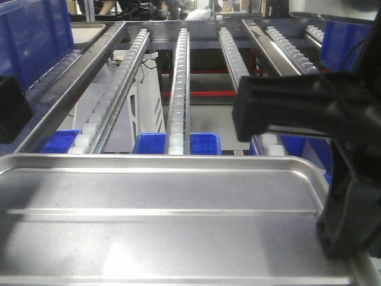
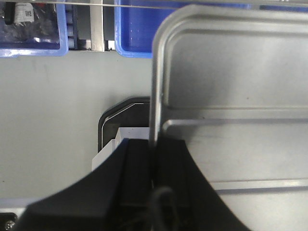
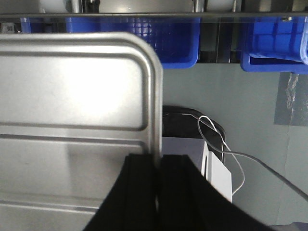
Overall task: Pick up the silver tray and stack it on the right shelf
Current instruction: 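Hold the tray in both grippers while the base turns away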
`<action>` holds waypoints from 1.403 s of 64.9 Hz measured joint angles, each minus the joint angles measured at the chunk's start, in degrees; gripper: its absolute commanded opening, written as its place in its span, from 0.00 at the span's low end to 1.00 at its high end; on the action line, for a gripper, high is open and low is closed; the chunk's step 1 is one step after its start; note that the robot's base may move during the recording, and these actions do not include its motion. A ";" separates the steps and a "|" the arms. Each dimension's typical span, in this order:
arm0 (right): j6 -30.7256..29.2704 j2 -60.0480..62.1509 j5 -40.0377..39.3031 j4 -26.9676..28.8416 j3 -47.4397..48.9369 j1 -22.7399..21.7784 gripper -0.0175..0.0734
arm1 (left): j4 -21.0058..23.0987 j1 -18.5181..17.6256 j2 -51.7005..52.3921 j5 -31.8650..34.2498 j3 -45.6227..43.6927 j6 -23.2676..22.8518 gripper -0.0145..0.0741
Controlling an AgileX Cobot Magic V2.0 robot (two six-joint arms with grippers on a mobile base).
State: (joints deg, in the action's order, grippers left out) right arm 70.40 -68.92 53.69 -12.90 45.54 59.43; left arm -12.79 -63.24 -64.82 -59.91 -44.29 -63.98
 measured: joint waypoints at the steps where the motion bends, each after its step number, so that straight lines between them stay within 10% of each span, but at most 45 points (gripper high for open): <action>1: 0.00 0.00 0.00 0.00 0.00 0.00 0.26 | 0.00 0.00 0.00 0.00 0.00 0.00 0.05; 91: -0.13 0.00 -0.21 0.00 0.00 0.00 0.26 | 0.00 0.00 0.10 -0.15 0.00 0.00 0.05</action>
State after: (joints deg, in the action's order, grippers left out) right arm 70.27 -68.92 53.48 -12.90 45.54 59.43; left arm -12.79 -63.24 -64.72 -60.06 -44.29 -63.98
